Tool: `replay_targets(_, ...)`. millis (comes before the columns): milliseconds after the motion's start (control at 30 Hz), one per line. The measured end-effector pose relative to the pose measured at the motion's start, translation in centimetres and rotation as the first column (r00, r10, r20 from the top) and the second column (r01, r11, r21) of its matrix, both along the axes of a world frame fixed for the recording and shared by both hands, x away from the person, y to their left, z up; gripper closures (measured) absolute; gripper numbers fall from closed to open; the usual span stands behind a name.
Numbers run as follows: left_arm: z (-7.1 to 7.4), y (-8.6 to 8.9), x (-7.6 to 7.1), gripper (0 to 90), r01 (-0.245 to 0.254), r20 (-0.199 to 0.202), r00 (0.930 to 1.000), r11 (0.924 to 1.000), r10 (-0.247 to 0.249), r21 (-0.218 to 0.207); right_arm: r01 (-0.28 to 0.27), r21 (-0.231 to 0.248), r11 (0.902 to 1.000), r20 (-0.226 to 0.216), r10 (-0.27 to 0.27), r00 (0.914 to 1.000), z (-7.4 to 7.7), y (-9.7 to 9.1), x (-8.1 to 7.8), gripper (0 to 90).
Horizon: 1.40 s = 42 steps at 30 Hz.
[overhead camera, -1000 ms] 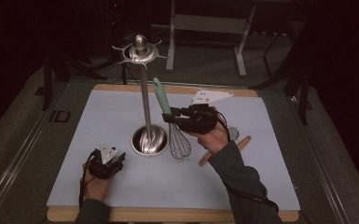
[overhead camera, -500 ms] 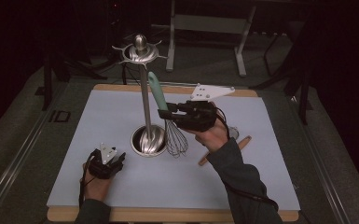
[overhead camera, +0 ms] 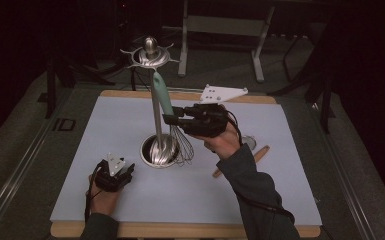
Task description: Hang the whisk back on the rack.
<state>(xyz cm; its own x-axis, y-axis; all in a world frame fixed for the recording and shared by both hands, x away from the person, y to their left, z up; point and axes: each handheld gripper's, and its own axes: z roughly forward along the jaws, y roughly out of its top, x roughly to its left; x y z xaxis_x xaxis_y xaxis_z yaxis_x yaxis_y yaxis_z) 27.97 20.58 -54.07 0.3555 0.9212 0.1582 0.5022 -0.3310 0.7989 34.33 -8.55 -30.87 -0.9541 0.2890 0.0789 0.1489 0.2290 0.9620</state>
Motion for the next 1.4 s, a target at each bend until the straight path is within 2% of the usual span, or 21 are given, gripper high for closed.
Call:
replay_targets(233,0.0,0.0,0.0,54.3,0.003,0.0,1.0,1.0,-0.003,0.001,-0.024,0.027,0.9993,-0.036,0.025,0.999,-0.1,0.3,0.9,69.8)
replay_targets(333,0.0,0.0,0.0,54.2,0.002,0.001,1.0,1.0,-0.002,0.001,-0.076,0.052,0.9958,-0.08,0.08,0.9936,-0.2,0.5,1.5,69.8)
replay_targets(667,0.0,0.0,0.0,54.2,0.004,0.001,1.0,1.0,-0.004,0.004,-0.103,0.049,0.9934,-0.093,0.108,0.9899,-0.4,0.7,2.5,69.3)
replay_targets(767,0.0,0.0,0.0,54.3,0.003,0.002,1.0,1.0,-0.003,0.005,-0.125,0.066,0.99,-0.123,0.132,0.9836,-0.7,1.1,2.9,68.9)
replay_targets(1400,0.0,-0.1,0.0,54.2,0.004,0.001,1.0,1.0,-0.004,0.006,-0.116,-0.001,0.9933,-0.094,0.115,0.9889,0.1,3.3,2.4,69.6)
